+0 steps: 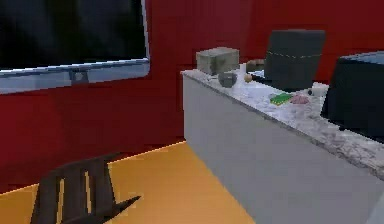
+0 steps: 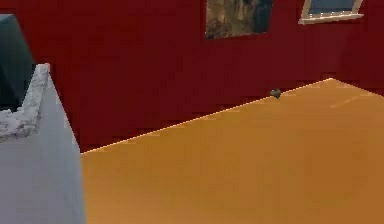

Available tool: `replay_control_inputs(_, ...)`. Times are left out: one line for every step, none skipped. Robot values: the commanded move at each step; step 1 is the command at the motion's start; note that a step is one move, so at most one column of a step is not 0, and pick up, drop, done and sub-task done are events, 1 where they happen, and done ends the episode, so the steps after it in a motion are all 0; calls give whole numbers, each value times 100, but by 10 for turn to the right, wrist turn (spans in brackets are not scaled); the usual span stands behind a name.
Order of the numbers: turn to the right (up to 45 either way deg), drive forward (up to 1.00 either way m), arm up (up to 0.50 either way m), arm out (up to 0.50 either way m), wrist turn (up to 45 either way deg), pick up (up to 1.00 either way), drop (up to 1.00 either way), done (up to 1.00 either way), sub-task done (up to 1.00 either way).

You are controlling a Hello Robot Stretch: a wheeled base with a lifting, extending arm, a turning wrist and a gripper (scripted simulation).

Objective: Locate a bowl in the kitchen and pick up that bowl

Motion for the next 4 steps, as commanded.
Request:
replay_control_inputs(0, 70, 0, 0, 0, 0, 0, 0, 0)
replay_control_inputs(-450, 0, 0, 0, 0, 0, 0, 0, 0)
replay_control_inputs(-240, 0, 0, 0, 0, 0, 0, 0, 0)
replay_control_inputs(450, 0, 0, 0, 0, 0, 0, 0, 0)
